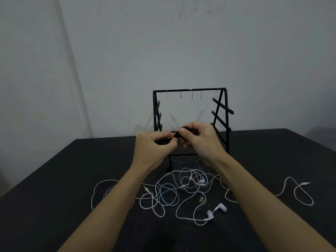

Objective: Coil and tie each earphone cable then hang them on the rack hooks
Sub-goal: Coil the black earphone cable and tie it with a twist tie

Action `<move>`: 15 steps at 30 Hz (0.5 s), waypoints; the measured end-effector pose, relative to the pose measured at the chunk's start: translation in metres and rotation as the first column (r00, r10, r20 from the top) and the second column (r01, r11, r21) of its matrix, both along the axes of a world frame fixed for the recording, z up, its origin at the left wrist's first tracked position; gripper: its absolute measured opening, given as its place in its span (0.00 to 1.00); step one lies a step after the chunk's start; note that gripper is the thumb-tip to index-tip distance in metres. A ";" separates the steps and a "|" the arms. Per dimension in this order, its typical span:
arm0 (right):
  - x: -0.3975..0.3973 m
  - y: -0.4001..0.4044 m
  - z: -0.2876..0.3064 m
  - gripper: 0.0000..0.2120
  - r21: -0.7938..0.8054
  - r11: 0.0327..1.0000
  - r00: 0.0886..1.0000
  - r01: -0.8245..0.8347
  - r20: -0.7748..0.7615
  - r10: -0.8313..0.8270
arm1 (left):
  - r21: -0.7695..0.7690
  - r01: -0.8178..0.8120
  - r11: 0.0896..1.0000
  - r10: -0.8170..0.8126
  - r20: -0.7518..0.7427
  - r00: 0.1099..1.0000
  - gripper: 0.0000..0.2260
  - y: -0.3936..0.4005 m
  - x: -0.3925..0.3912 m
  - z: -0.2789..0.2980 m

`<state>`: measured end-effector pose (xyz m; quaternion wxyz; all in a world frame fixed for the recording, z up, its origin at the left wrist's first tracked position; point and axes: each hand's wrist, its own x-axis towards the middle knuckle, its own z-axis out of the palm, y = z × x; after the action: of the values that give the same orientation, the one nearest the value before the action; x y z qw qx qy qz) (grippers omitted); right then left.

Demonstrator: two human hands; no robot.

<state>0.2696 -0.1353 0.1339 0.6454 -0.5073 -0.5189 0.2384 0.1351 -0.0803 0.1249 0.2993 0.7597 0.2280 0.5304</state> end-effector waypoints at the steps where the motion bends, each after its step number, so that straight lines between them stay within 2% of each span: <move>1: 0.001 -0.001 0.000 0.06 0.002 1.000 1.000 -0.015 -0.025 0.015 | -0.020 -0.003 1.000 0.003 -0.007 1.000 0.11 0.001 0.000 -0.002; 3: 0.003 -0.002 0.001 0.04 0.020 0.998 0.983 -0.066 -0.169 0.068 | -0.085 -0.013 0.996 0.014 0.002 1.000 0.05 0.001 0.000 -0.004; 5: 0.004 -0.004 0.001 0.04 0.042 0.991 0.921 -0.130 -0.365 0.137 | -0.244 0.029 0.969 -0.002 0.110 0.994 0.04 0.002 0.003 -0.008; 7: 0.005 -0.005 -0.001 0.07 0.041 0.987 0.887 -0.153 -0.435 0.156 | -0.390 0.121 0.913 -0.041 0.207 0.978 0.05 0.002 0.006 -0.010; 9: 0.003 -0.006 -0.003 0.06 0.021 0.989 0.903 -0.149 -0.403 0.145 | -0.434 0.173 0.884 -0.096 0.193 0.976 0.05 0.002 0.009 -0.012; 11: 0.001 -0.007 -0.003 0.06 0.011 0.991 0.924 -0.137 -0.358 0.132 | -0.416 0.200 0.887 -0.141 0.168 0.976 0.06 0.001 0.011 -0.013; 13: 0.002 -0.007 -0.003 0.07 0.011 0.994 0.948 -0.107 -0.301 0.105 | -0.412 0.236 0.880 -0.162 0.207 0.965 0.07 0.000 0.012 -0.013; 15: 0.005 -0.007 -0.003 0.10 -0.028 0.999 0.985 -0.038 -0.170 0.033 | -0.442 0.255 0.860 -0.147 0.264 0.953 0.07 -0.001 0.014 -0.012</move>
<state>0.2745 -0.1426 0.1309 0.6750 -0.4859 -0.4671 0.3002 0.1487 -0.0809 0.1127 0.5522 0.6201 0.2342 0.5056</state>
